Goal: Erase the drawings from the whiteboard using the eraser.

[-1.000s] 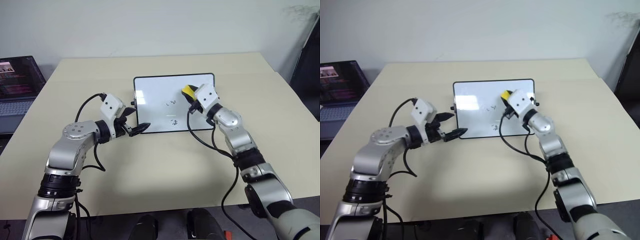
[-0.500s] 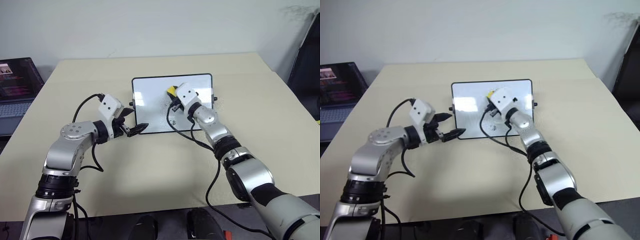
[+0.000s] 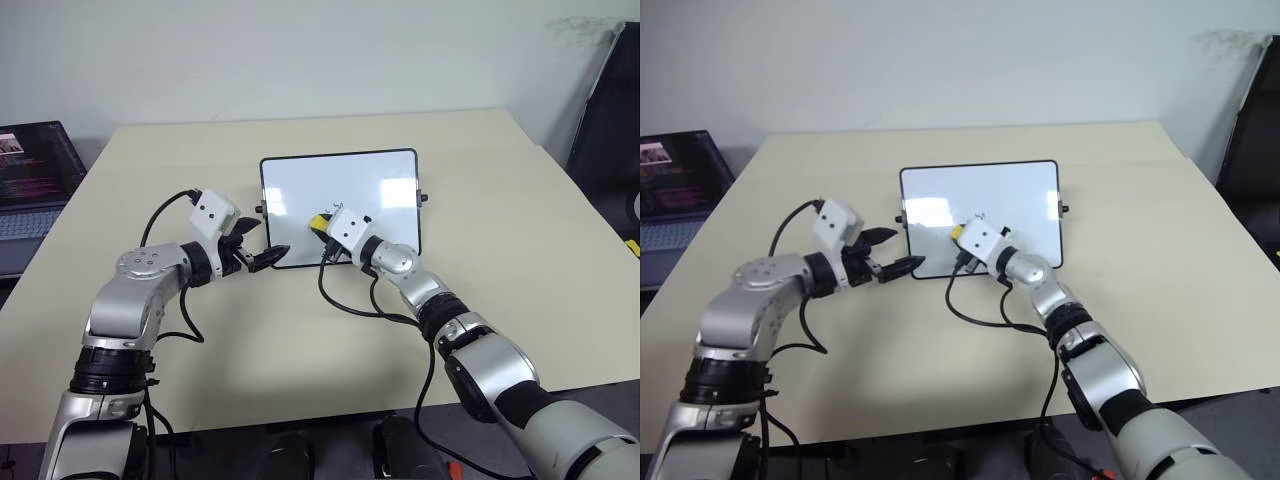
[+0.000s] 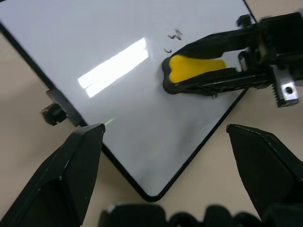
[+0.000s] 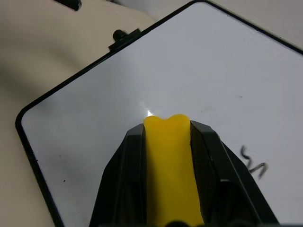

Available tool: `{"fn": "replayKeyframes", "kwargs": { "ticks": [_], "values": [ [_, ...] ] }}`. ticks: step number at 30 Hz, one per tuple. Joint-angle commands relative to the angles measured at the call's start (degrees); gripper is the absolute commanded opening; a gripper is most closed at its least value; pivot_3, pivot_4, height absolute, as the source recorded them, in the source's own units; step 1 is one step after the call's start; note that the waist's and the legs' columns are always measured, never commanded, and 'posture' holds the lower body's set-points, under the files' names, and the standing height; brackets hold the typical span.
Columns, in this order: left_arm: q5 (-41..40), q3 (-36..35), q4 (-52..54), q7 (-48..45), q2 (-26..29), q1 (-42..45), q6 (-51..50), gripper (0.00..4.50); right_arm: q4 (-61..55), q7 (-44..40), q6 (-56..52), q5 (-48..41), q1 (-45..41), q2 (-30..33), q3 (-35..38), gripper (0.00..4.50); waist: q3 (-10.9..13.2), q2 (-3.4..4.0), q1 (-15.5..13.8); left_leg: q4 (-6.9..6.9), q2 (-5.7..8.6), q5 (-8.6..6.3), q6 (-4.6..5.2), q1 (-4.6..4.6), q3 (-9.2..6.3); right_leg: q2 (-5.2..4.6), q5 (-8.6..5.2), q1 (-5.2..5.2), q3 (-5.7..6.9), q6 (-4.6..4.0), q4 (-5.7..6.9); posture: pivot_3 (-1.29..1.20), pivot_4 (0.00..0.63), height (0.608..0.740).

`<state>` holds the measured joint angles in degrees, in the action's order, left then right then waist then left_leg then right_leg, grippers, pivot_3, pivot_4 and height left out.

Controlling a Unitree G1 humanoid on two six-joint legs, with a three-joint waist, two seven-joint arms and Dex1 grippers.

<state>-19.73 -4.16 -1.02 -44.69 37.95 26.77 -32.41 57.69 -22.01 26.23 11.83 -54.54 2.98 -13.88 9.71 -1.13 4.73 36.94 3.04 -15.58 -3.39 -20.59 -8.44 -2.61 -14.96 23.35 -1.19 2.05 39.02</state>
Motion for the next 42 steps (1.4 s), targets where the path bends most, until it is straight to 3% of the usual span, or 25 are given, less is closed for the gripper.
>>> {"fn": "replayKeyframes", "kwargs": {
  "ticks": [1, 8, 20, 33, 42],
  "values": [
    [-0.2, -1.9, -0.1, 0.2, 0.7, 1.5, 0.9, 4.5, -5.7, 2.8, 2.6, -2.6, -2.6, 1.8, 4.1, 0.96, 0.0, 0.0, 0.0, 0.0, -0.13, 0.0, 0.0, -0.04, -0.05, -0.01, 0.0, 0.03, 0.0, 0.0, -0.01, 0.0, 0.15, 0.74],
    [-0.5, -1.7, 0.7, 0.0, 0.5, 1.2, 0.7, 4.5, -0.3, 7.7, -1.0, 0.3, -2.8, 5.2, 3.7, 0.96, 0.0, 0.0, 0.0, -0.1, -0.31, -0.03, -0.06, -0.24, 0.07, 0.0, -0.01, 0.21, 0.0, -0.01, -0.19, 0.0, 0.15, 0.74],
    [-0.6, -1.5, 0.8, -0.1, 0.7, 1.6, 0.5, 4.5, -2.3, -2.5, -8.3, 3.2, 3.1, 1.2, -3.1, 0.96, 0.0, -0.02, 0.3, -0.1, -0.7, -0.05, -0.02, 0.59, 0.8, 0.65, 0.05, -0.2, -0.79, -0.11, -0.04, 0.0, 0.15, 0.74],
    [-0.6, -1.6, 0.5, -0.1, 0.7, 1.5, 0.6, 4.5, -7.0, 8.3, -11.1, -0.1, -2.6, 3.8, 4.9, 0.96, 0.0, -0.05, -0.2, -0.08, -0.74, -0.04, -0.03, 0.56, 0.82, 0.67, 0.22, -0.15, -0.96, -0.07, -0.09, 0.0, 0.15, 0.74],
    [-0.6, -1.5, 0.7, -0.1, 0.6, 1.2, 0.6, 4.5, -7.9, 3.5, -14.1, 1.1, 0.2, -1.6, 0.2, 0.96, 0.0, -0.05, 0.5, -0.32, -0.82, -0.08, -0.01, 0.63, 1.0, 0.62, 0.22, -0.01, -1.08, -0.08, -0.12, 0.0, 0.15, 0.74]
  ]
}}
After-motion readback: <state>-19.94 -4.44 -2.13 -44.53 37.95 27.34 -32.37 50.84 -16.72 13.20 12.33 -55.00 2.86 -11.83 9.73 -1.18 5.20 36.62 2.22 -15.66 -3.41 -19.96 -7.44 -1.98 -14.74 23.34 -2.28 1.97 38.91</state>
